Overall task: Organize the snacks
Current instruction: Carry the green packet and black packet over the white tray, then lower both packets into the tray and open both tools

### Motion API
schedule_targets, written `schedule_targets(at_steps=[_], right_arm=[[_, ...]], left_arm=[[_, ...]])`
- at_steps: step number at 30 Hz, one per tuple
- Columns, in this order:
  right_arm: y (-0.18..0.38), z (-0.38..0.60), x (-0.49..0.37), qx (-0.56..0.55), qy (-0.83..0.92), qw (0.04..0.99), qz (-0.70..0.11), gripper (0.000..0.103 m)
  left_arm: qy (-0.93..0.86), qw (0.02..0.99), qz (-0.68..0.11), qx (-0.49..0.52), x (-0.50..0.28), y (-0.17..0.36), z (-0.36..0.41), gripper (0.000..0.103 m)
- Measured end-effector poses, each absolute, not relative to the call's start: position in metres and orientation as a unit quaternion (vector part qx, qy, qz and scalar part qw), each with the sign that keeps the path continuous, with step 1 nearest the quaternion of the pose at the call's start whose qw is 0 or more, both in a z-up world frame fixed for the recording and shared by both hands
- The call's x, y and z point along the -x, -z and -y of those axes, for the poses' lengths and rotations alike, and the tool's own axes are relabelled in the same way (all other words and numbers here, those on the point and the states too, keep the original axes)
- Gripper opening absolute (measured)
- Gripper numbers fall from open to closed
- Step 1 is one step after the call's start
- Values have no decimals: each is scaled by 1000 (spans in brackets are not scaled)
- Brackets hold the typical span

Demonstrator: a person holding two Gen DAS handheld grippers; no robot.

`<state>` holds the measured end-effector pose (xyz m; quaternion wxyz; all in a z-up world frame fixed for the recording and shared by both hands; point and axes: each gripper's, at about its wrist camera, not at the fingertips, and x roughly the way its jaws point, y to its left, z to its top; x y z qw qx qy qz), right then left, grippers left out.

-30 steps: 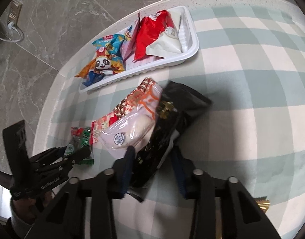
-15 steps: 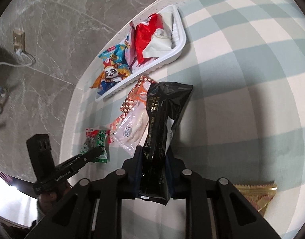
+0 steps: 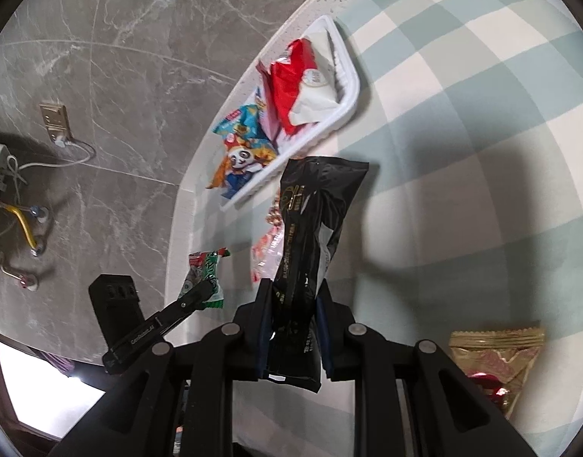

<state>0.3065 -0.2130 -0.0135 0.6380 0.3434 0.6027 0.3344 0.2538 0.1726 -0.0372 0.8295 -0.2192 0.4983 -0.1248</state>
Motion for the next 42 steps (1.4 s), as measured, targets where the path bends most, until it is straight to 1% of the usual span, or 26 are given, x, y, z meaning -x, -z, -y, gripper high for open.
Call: schedule_targets(at_steps=[8, 21, 34, 42], right_arm=[[1, 204, -329, -374, -353, 627, -585, 23], [-12, 176, -389, -367, -364, 636, -573, 23], [-9, 122, -448, -313, -381, 643, -586, 23], [4, 90, -476, -259, -382, 652, -602, 23]], left_arm=[[126, 841, -479, 216, -281, 19, -185, 17], [128, 854, -466, 193, -342, 6, -197, 17], [135, 858, -469, 162, -411, 11, -202, 17], [143, 852, -484, 139, -451, 27, -200, 17]])
